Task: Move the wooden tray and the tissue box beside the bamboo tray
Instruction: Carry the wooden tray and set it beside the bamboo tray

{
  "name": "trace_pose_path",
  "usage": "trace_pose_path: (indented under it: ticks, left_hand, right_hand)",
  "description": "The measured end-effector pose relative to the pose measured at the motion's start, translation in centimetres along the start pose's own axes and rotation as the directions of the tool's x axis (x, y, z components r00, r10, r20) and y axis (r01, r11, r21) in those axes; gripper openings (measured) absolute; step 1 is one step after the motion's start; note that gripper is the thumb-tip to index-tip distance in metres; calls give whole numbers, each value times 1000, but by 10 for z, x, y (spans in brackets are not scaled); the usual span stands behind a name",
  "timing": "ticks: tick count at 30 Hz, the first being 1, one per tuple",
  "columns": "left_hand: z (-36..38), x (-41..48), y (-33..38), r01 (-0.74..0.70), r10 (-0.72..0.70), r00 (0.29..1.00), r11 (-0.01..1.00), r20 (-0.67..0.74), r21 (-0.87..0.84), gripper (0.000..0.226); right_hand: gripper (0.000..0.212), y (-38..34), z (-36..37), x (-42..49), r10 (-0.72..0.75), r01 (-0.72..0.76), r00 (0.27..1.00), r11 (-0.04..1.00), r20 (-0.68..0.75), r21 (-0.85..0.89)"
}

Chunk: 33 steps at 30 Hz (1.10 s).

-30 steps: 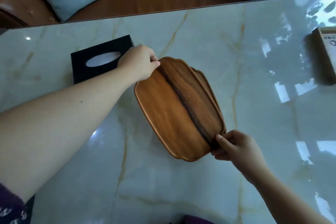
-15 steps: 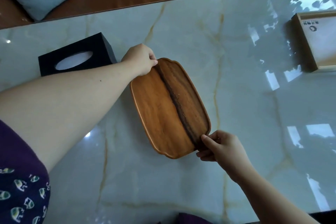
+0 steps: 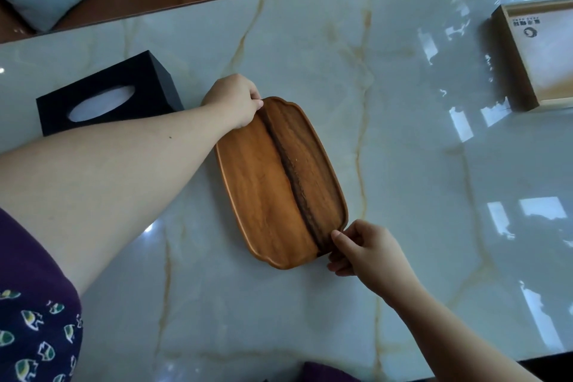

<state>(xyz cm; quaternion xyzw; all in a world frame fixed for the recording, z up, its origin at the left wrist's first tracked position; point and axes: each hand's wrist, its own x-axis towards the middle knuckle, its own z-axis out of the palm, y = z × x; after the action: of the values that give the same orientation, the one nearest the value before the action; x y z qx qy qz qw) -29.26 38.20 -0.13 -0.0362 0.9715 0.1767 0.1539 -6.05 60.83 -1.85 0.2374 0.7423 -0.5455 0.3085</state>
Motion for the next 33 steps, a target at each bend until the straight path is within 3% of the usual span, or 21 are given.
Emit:
trace_pose_path:
  ticks: [4,9,13,19,23,29,33]
  left_hand:
    - [1,-1,-1,-10,10,1000,1000,0,12,15]
    - [-1,-3,-5,-30,29,999,998,23,47,17]
    - [-1,-7,-20,-34,24,997,990,72,135,30]
    - [0,-10,-37,7,-15,997,995,77,104,40]
    - [1,-13,-39,15,-19,997,998,69,60,38]
    - [4,-45,-65,64,-63,997,998,33,-29,33]
    - [10,-87,-89,125,-120,991,987,57,-99,36]
  right_hand:
    - [24,-1,-2,0,-87,80,996,967,-19,-240]
    - [25,-1,-3,1,-121,105,992,943,-31,-317]
    - [25,1,-5,2,-82,64,996,950,-47,-306]
    - [21,6,5,-1,33,-27,994,998,-107,55]
    - [19,10,11,0,66,-50,990,991,-124,127]
    - [12,20,1,5,24,8,971,991,-240,134]
    - [11,10,-20,21,-93,80,937,995,-336,-53]
